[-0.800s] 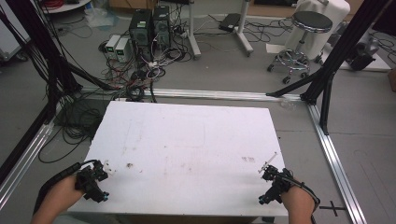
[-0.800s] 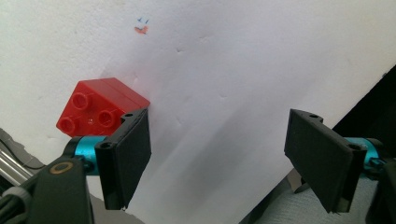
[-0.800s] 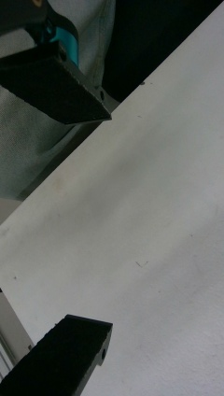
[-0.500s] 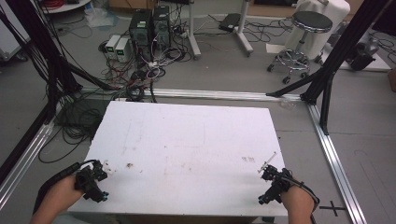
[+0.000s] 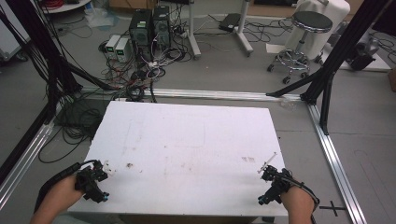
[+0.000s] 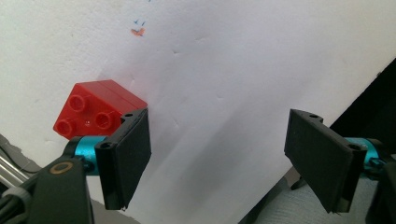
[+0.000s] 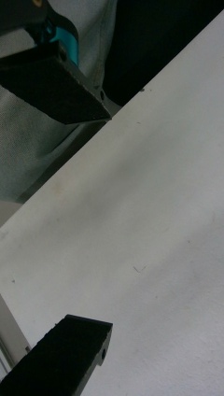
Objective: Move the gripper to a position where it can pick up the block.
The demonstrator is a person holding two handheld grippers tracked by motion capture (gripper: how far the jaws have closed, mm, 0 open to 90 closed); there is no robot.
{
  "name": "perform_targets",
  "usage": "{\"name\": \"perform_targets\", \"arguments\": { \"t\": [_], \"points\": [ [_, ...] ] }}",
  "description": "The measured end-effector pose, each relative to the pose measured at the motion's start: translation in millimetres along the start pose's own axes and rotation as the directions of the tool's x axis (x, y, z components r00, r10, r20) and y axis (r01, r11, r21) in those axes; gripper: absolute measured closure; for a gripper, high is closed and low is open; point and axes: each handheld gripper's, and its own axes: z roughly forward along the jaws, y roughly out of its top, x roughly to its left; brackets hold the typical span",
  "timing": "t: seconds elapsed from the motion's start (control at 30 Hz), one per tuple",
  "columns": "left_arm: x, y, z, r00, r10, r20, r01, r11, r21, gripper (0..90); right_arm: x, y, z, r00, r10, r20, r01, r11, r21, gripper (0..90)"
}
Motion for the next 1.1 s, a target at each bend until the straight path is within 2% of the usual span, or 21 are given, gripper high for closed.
{"name": "perform_targets", "arguments": {
  "t": [0.17, 0.2, 0.33, 0.47, 0.53, 0.6, 0.8, 0.83, 0.87, 1.0, 1.1],
  "points": [
    [0.3, -2.4, -1.1, 0.9997, 0.024, 0.009, -0.024, 0.9997, 0.003, 23.1, -0.9, -0.9, -0.4, 1.0000, 0.005, -0.002, -0.005, 1.000, -0.004, 0.9],
    [0.0, -1.8, -2.1, 0.9993, 0.033, 0.018, -0.033, 0.9994, -0.007, 23.2, -1.2, -1.1, -0.5, 1.0000, 0.003, -0.001, -0.003, 1.000, -0.006, 0.9],
    [0.0, 0.8, -2.9, 0.9973, 0.072, 0.015, -0.072, 0.9974, -0.009, 23.2, -0.9, -2.4, -0.3, 1.0000, 0.006, -0.002, -0.006, 1.000, -0.006, 0.9],
    [3.7, 1.9, -4.2, 0.9919, 0.127, 0.002, -0.127, 0.9919, 0.007, 23.2, -0.4, -3.6, -0.4, 1.0000, 0.003, -0.002, -0.003, 1.000, -0.012, 0.9],
    [6.1, 2.4, -5.9, 0.9889, 0.149, -0.001, -0.149, 0.9889, 0.000, 23.2, 0.0, -3.8, -1.6, 1.0000, 0.007, -0.007, -0.007, 1.000, -0.011, 0.9],
    [8.6, 3.4, -8.5, 0.9823, 0.188, -0.004, -0.188, 0.9823, -0.003, 23.2, 0.0, -4.3, -1.9, 0.9999, 0.009, -0.005, -0.009, 1.000, -0.019, 0.9],
    [14.2, 7.0, -11.9, 0.9685, 0.249, 0.013, -0.249, 0.9685, -0.002, 23.2, 1.8, -1.2, 1.1, 0.9999, -0.003, -0.013, 0.003, 1.000, -0.010, 0.9],
    [14.2, 7.0, -11.9, 0.9685, 0.249, 0.013, -0.249, 0.9685, -0.002, 23.2, 2.1, -0.3, 1.0, 0.9999, -0.005, -0.012, 0.005, 1.000, -0.008, 0.9],
    [16.0, 8.5, -12.6, 0.9608, 0.277, 0.012, -0.277, 0.9608, 0.002, 23.2, 2.2, 0.6, 1.0, 0.9999, -0.006, -0.011, 0.006, 1.000, -0.010, 0.9],
    [19.8, 9.2, -13.6, 0.9475, 0.319, 0.019, -0.319, 0.9477, -0.010, 23.2, 2.2, 1.4, 0.3, 1.0000, -0.006, -0.008, 0.006, 1.000, -0.013, 0.9],
    [23.0, 9.1, -14.5, 0.9423, 0.334, 0.026, -0.334, 0.9426, -0.010, 23.2, 2.6, 1.8, 1.5, 0.9999, -0.006, -0.012, 0.006, 1.000, -0.003, 0.9]
  ]
}}
